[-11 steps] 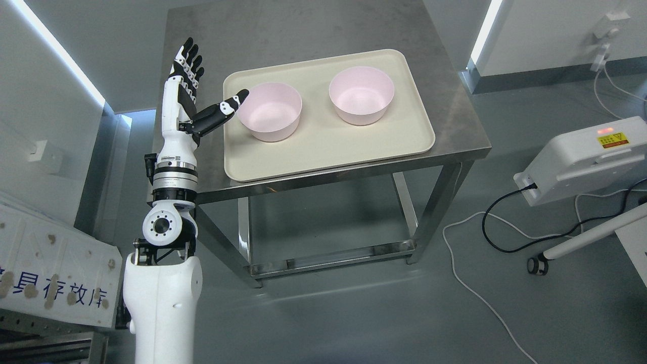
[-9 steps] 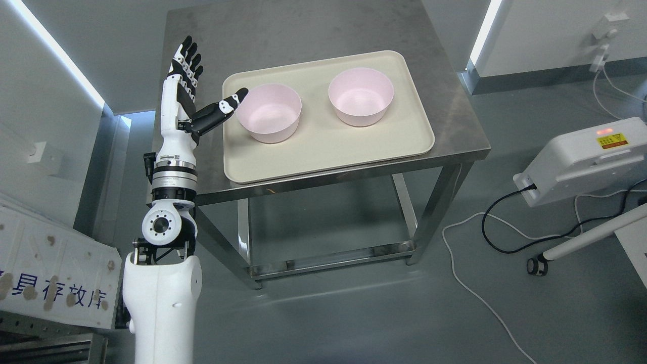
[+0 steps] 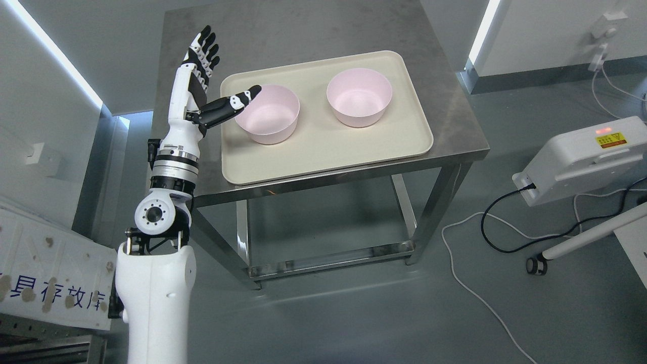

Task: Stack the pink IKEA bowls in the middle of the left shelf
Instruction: 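Reach the left hand toward the pink bowl nearer the robot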

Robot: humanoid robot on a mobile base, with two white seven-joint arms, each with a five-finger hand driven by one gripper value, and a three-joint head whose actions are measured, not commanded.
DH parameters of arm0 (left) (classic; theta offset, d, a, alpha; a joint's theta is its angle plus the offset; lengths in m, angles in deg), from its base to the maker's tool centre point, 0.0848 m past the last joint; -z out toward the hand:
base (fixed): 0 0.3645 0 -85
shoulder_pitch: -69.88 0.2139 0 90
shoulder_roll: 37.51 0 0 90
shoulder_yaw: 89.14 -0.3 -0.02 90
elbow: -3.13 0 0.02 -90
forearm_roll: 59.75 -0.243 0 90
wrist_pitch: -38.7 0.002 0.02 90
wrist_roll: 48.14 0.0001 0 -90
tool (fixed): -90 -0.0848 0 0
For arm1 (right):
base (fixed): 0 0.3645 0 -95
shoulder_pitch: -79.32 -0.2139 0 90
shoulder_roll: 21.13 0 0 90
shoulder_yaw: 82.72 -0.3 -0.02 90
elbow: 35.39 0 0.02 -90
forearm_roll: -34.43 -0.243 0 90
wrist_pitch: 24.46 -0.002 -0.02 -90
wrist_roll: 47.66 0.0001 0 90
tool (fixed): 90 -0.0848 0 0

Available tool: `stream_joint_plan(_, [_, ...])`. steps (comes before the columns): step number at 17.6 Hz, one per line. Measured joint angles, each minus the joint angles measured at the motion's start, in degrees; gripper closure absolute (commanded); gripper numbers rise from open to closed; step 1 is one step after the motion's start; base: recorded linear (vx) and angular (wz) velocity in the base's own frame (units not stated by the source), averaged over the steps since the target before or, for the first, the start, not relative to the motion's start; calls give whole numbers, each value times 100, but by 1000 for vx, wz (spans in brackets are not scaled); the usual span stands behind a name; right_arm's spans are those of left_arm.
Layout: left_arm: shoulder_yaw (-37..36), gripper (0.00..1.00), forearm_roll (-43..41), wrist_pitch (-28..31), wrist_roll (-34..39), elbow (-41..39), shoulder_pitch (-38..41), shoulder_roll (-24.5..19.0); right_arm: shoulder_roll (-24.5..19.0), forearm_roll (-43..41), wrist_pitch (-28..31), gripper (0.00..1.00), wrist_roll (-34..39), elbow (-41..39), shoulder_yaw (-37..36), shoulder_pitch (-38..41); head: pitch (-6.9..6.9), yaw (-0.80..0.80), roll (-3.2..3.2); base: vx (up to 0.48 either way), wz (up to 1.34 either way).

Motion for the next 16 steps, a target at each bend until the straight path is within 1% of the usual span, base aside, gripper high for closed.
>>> stream_joint_plan(1, [-13, 3, 0, 197, -316, 47, -120, -112, 0, 0, 0, 0, -3, 0, 0, 0, 0, 0, 0, 15, -43])
stream_joint_plan(2, [-41, 3, 0, 362, -477, 79, -188, -196, 0, 0, 0, 0, -5, 0, 0, 0, 0, 0, 0, 21, -16])
stream_joint_plan(5, [-116, 5, -99, 733, -719, 235, -391, -563, 0, 0, 0, 0, -18, 0, 0, 0, 0, 0, 0, 17, -5])
stream_joint_plan(8, [-266, 9, -191, 831, -865, 426, -603, -890, 0, 0, 0, 0, -19, 0, 0, 0, 0, 0, 0, 2, 19])
stream_joint_plan(9, [-336, 12, -266, 844, -1045, 516, -691, -1021, 0, 0, 0, 0, -32, 0, 0, 0, 0, 0, 0, 0, 0])
stream_joint_plan(12, [-538, 26, -535, 876, -1619, 703, -849, -1266, 0, 0, 0, 0, -49, 0, 0, 0, 0, 0, 0, 0, 0])
stream_joint_plan(16, [-855, 28, -895, 878, -1917, 942, -1186, -1460, 0, 0, 0, 0, -30, 0, 0, 0, 0, 0, 0, 0, 0])
